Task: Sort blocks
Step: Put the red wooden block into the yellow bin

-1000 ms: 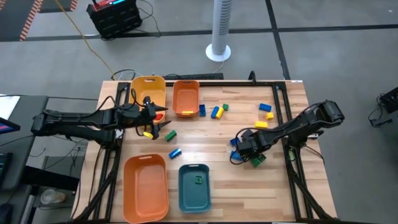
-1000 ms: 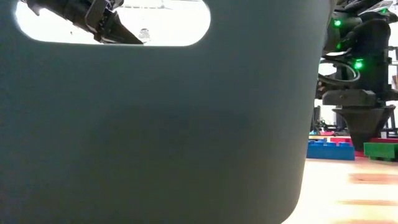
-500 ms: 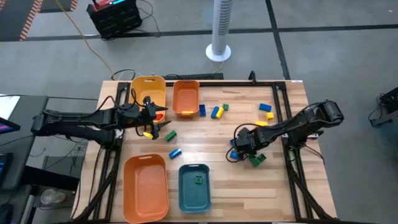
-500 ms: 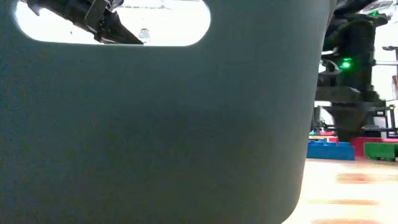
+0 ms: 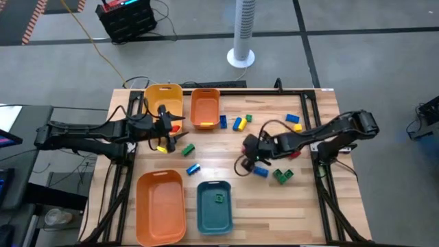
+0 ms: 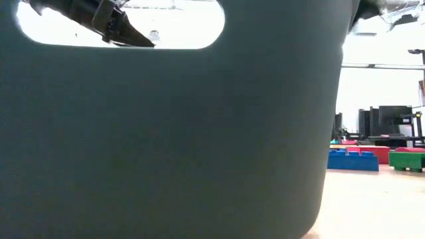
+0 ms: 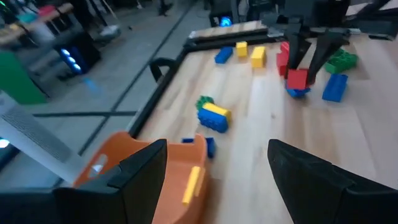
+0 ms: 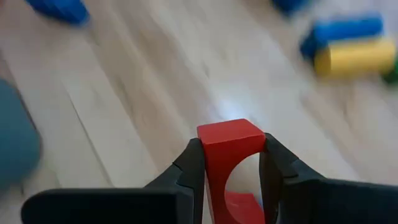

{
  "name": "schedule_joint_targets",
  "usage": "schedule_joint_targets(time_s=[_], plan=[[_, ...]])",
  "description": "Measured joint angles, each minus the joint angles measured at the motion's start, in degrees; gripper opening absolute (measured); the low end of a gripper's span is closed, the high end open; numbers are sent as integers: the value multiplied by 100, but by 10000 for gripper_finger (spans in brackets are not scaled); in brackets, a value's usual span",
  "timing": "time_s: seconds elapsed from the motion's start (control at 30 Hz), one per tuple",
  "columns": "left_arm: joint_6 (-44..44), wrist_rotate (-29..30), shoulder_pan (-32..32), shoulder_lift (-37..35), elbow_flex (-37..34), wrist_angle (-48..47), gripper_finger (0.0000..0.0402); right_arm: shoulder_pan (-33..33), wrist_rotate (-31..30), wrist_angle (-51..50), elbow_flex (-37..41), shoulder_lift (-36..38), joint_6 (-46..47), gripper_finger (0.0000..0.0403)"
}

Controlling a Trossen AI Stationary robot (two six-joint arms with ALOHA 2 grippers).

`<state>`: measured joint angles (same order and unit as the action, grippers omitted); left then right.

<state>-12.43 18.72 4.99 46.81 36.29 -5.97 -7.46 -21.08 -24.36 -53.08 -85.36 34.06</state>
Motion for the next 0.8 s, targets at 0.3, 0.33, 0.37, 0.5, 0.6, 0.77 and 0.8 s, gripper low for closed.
schedule_joint_targets(time_s=[0.3, 0.33, 0.37, 0.5, 0.6, 0.77, 0.8], plan=[[-559, 641, 333, 259, 2, 360, 272, 1725, 1225, 2334, 0, -24, -2618, 97], [-559, 664, 426, 305, 2, 402, 272, 1892, 1311, 2483, 0, -23, -2853, 97], [-563, 684, 519, 346, 2, 461, 272, 2038, 1361, 2577, 0, -15, -3075, 97], [-780, 685, 921, 492, 2, 1017, 272, 2544, 1849, 2802, -71, -14, -3785, 97], [-854, 469, 1305, 673, 4, 1534, 272, 2866, 2393, 2941, -118, -22, -3992, 97], [-1009, -59, 1986, 1063, 4, 1882, 272, 3290, 2971, 3158, -118, -22, -4221, 97], [-1024, -70, 2088, 1156, 4, 2000, 272, 3346, 2985, 3187, -118, -22, -4242, 98]])
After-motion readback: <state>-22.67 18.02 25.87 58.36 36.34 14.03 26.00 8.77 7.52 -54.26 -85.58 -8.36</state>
